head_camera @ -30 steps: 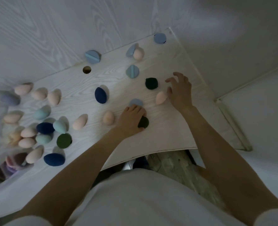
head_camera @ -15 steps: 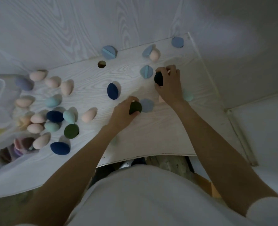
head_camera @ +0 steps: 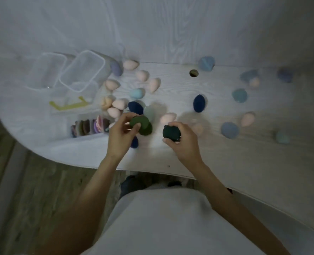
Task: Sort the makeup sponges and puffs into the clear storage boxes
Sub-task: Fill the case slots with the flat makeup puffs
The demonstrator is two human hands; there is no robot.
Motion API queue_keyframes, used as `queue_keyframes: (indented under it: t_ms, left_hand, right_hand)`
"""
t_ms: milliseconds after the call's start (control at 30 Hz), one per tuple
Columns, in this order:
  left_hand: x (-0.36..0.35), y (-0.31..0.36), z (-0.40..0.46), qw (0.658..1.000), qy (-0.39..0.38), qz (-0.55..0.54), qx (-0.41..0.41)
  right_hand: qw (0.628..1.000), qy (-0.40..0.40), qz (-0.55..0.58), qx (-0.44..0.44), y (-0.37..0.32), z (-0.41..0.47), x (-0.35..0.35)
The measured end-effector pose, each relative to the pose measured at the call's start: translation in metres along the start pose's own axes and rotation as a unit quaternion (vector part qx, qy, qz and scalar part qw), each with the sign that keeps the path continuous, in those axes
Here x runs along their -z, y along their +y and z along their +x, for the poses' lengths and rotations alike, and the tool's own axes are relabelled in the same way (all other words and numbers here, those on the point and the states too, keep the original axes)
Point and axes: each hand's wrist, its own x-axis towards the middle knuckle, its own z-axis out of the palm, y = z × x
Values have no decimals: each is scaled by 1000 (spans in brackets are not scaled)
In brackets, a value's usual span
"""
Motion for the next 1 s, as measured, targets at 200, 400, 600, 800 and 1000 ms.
queue_keyframes:
  t_ms: [200,400,600,800,1000]
  left_hand:
    - [132,-54,-9,986,139,44,81]
    - [211,-77,6,970,192,105,106]
    - [248,-103,32,979,96,164,71]
    - [252,-121,44,962,-16,272,2]
    - [253,-130,53,933,-66,350,-55]
  right_hand:
    - [996,-56,-56,49,-61,22,-94]
    - [994,-69,-59,65,-102,37,-171]
    - [997,-52,-55,25,-122,41,-225]
    - [997,-24,-65,19,-136,45,-251]
    - [998,-20,-47,20,-146,52,-269]
